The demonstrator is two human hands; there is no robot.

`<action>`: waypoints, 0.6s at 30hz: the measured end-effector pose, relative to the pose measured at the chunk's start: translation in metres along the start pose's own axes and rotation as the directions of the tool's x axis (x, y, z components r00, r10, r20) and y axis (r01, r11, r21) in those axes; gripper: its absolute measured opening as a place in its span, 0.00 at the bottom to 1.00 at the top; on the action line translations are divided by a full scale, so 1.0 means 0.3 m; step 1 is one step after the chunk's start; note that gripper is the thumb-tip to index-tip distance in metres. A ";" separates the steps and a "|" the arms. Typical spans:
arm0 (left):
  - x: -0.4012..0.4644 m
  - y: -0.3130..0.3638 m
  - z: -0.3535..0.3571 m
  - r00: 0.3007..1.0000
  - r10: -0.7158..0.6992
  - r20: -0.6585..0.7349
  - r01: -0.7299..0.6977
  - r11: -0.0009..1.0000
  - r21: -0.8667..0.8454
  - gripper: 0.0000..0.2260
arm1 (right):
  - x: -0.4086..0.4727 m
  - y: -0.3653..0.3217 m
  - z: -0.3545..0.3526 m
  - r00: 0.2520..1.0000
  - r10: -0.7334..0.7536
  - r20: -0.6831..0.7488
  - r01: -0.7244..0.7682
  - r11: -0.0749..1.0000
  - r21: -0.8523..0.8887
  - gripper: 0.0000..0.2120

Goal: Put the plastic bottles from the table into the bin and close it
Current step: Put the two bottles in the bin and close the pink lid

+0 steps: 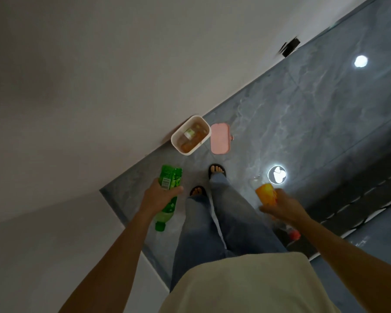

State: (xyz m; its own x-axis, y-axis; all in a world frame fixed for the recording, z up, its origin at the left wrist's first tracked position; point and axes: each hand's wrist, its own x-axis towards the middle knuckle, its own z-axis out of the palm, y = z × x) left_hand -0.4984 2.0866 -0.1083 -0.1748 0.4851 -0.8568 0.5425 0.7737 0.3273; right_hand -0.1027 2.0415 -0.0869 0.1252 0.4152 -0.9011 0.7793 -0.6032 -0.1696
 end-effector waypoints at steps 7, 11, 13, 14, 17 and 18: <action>0.187 0.073 0.015 0.997 -0.077 -0.011 0.077 0.997 -0.031 0.33 | 0.294 -0.327 -0.044 0.958 -0.284 0.038 0.284 0.927 -0.246 0.38; 0.396 0.096 0.046 0.995 -0.078 -0.059 0.073 0.995 -0.072 0.36 | 0.539 -0.494 0.020 0.909 -0.416 0.021 0.402 0.864 -0.305 0.35; 0.537 0.095 0.076 0.994 -0.056 -0.089 0.048 0.995 -0.084 0.36 | 0.689 -0.553 0.071 0.890 -0.456 -0.007 0.423 0.831 -0.361 0.36; 0.610 0.088 0.095 0.994 -0.041 -0.098 0.032 0.996 -0.086 0.35 | 0.770 -0.580 0.098 0.879 -0.477 -0.022 0.431 0.812 -0.394 0.36; 0.830 0.050 0.149 0.993 -0.001 -0.117 -0.012 0.994 -0.111 0.32 | 1.022 -0.656 0.181 0.811 -0.582 -0.055 0.493 0.733 -0.469 0.36; 0.898 0.035 0.166 0.992 0.009 -0.126 -0.023 0.993 -0.113 0.32 | 1.103 -0.678 0.208 0.779 -0.624 -0.054 0.521 0.693 -0.498 0.36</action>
State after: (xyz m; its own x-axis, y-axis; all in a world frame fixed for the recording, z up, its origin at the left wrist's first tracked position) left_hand -0.4989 2.2050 -0.3556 -0.2725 0.5393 -0.7968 0.4503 0.8033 0.3897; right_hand -0.2581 2.2592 -0.3754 -0.3559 0.7367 -0.5750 0.9113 0.1372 -0.3882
